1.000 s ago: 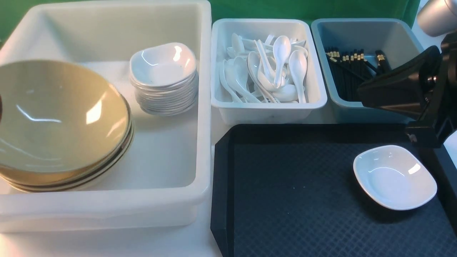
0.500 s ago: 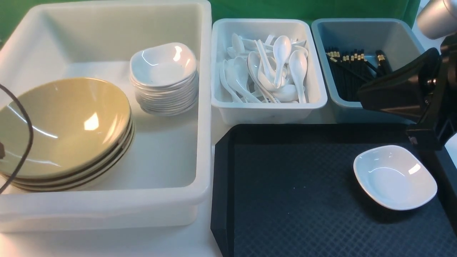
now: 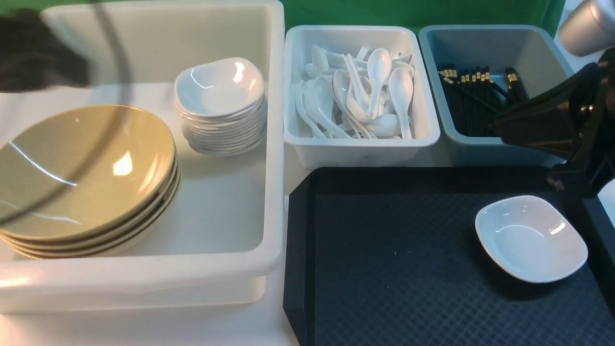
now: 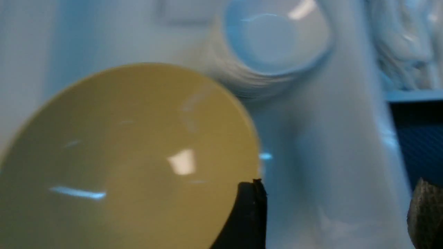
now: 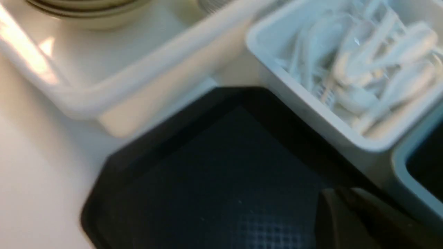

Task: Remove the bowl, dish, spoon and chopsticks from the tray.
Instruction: Use the left arm to grab the plate

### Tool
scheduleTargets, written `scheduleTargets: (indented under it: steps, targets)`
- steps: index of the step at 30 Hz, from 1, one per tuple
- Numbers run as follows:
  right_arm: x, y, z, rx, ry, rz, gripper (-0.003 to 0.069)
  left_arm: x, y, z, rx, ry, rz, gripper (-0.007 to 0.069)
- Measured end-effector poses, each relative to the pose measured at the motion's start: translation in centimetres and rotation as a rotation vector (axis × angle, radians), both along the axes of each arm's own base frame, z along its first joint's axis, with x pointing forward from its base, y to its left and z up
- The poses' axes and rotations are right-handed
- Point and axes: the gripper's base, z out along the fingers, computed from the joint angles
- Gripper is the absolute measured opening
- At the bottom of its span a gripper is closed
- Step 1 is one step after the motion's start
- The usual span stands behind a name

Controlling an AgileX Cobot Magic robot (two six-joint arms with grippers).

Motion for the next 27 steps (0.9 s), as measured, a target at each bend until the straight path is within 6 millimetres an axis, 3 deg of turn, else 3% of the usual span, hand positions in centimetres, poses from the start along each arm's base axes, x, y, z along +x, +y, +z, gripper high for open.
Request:
scheduleTargets:
  steps: [7,11,14,16,21,23,27]
  targets:
    - [-1.3,-2.3,-1.4,-0.168,0.202,-0.188,0.0074,1.7,-14.5,-4.9,0.19,0.081,-0.408,0.0514]
    - [-2.8,-4.1,-1.3,-0.263,0.269,-0.298,0.0078,3.6,-21.0,-7.5,0.233,0.115,-0.518,0.0514]
    - [-4.2,-5.0,-0.6,-0.249,0.235,-0.352,0.008,5.4,-25.5,-9.1,0.209,0.125,-0.583,0.0514]
    - [-6.0,-5.7,0.4,-0.211,0.181,-0.367,0.0081,6.8,-28.6,-11.3,0.178,0.159,-0.627,0.0514]
    - [-9.2,-7.1,1.8,-0.143,0.085,-0.384,0.0083,9.4,-33.0,-15.6,0.112,0.224,-0.669,0.0514]
    - [-11.0,-7.8,2.4,-0.11,0.033,-0.392,0.0084,11.0,-35.0,-19.0,0.108,0.268,-0.683,0.0513]
    - [-11.6,-8.1,2.5,-0.101,0.016,-0.395,0.0085,12.1,-36.7,-22.3,0.098,0.322,-0.684,0.0509]
